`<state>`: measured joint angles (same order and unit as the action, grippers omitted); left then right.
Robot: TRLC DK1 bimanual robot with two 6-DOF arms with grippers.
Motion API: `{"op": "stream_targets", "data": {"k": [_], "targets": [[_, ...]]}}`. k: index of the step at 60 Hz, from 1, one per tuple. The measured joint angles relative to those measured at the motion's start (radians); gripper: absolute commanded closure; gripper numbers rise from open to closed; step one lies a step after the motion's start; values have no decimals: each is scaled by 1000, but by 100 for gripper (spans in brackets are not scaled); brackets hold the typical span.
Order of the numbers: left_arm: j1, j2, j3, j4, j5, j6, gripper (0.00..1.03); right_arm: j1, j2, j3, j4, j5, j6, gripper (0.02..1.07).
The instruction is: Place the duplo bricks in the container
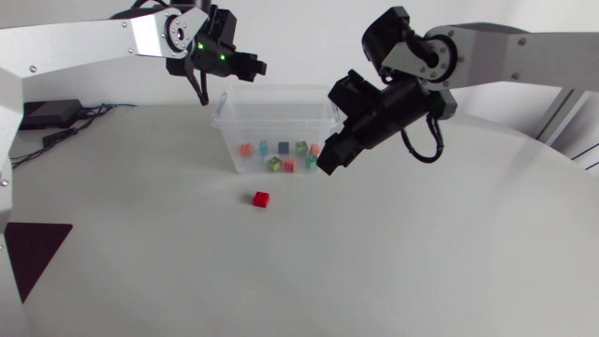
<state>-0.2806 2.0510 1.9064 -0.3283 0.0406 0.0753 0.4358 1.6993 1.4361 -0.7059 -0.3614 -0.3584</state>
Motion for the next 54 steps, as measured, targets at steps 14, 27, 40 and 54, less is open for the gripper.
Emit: {"op": "stream_targets", "data": {"k": [14,27,40,54], "targets": [[-6,-58,-108,116,-32,-27,5,-18,-27,10,60,-9,49,76],[-19,-270,-408,149,-40,-27,6,-21,-28,65,154,-9,125,76],[-71,-405,-628,100,-38,-26,8,-32,6,151,211,-3,170,76],[-92,-343,-689,87,-38,-43,12,-40,42,174,241,4,211,76]]}}
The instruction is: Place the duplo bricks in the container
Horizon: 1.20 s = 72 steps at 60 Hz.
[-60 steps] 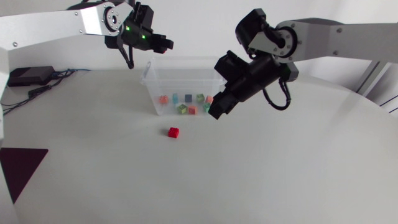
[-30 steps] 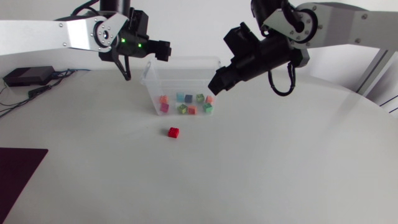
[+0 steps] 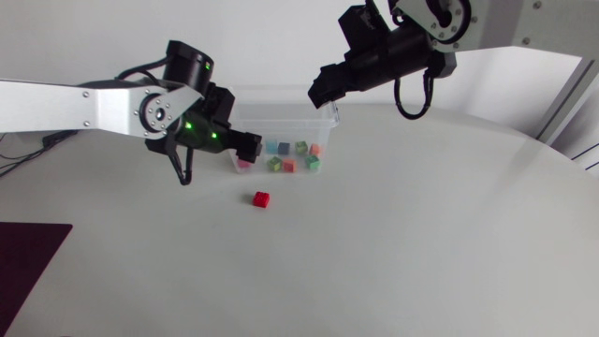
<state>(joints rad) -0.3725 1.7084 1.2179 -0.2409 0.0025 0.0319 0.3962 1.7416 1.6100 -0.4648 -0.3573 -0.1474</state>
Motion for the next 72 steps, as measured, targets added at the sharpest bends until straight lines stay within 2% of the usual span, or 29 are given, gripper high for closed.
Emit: {"op": "stream_targets", "data": {"k": [19,30,37,41,49,54,57,60,61,72], "targets": [[-80,229,18,-39,0,-101,12,0,14,49,26,25,50,76],[-89,298,56,-50,-1,-137,12,0,39,101,27,40,70,76],[-89,321,74,-53,-2,-149,21,0,55,122,28,44,78,76],[-89,331,80,-53,-2,-158,21,0,66,131,29,45,89,76],[-89,344,81,-53,-2,-171,39,0,92,137,48,51,100,76],[-89,352,81,-53,-2,-171,46,-5,109,150,56,51,108,76],[-89,356,81,-53,-2,-171,57,-10,116,152,74,54,119,76],[-89,360,82,-53,-2,-171,73,-15,121,157,80,55,123,76],[-89,361,82,-53,-2,-171,76,-18,124,161,80,56,126,76],[-85,360,83,-53,-5,-171,79,-26,166,216,96,56,148,76]]}}
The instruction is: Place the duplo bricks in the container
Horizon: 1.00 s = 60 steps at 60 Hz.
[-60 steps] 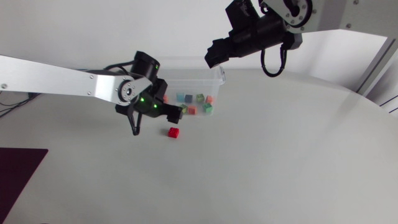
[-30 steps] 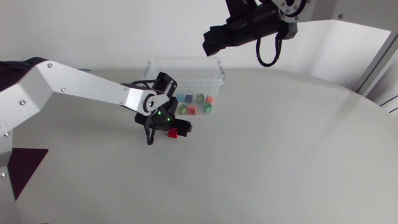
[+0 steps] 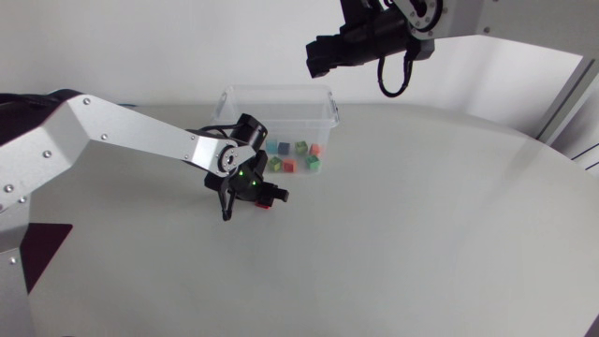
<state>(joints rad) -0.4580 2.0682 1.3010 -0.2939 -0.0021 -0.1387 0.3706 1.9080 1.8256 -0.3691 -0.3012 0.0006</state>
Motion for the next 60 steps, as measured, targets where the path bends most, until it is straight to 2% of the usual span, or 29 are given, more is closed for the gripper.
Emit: {"op": "stream_targets", "data": {"k": [14,40,41,42,44,47,48,49,50,60], "targets": [[13,-110,-100,1,0,5,79,2,66,47,17,19,12,76],[44,-430,-259,68,0,39,79,34,138,51,176,97,18,74],[46,-439,-261,68,0,39,79,35,144,51,183,97,18,73],[47,-446,-262,69,0,39,79,35,148,51,188,97,18,66],[52,-465,-268,75,0,43,79,37,162,52,197,108,18,44],[59,-497,-275,85,0,45,79,41,180,52,201,132,18,21],[60,-507,-275,87,0,46,79,42,185,52,202,136,18,15],[63,-515,-275,89,0,46,79,43,190,52,202,142,18,14],[65,-523,-275,91,0,49,79,45,196,52,202,147,18,5],[100,-596,-271,121,2,64,79,60,213,52,193,172,18,6]]}}
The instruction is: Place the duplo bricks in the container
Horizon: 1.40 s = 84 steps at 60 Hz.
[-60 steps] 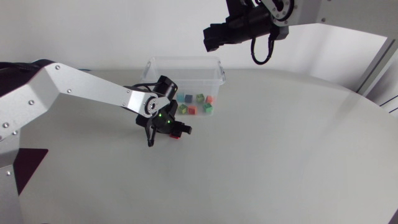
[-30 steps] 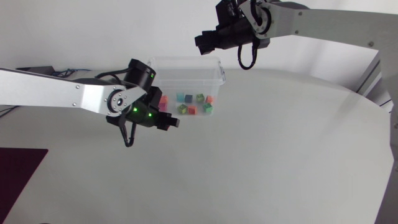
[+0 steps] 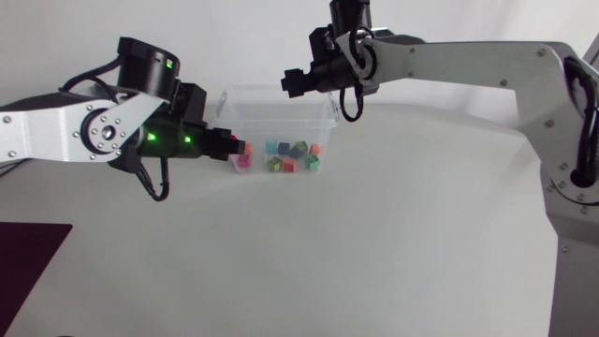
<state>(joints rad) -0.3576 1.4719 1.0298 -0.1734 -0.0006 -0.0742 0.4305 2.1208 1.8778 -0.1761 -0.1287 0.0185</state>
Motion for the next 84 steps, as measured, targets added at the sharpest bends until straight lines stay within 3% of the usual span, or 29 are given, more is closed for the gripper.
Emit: {"op": "stream_targets", "data": {"k": [16,30,54,73,78,79,84], "targets": [[37,5,72,36,5,4,79,1,-119,-122,-34,3,-3,6],[45,90,173,97,14,4,79,0,-306,-351,-54,3,-27,6],[17,315,424,116,-2,4,79,-48,-587,-854,-63,3,-154,6],[1,484,614,116,-40,4,78,-52,-706,-999,-63,-1,-180,6],[1,517,646,116,-58,4,58,-52,-726,-1034,-64,-1,-184,6],[1,522,651,116,-61,4,45,-52,-728,-1041,-64,-1,-184,6],[1,552,675,116,-94,4,16,-52,-743,-1066,-64,-1,-185,6]]}}
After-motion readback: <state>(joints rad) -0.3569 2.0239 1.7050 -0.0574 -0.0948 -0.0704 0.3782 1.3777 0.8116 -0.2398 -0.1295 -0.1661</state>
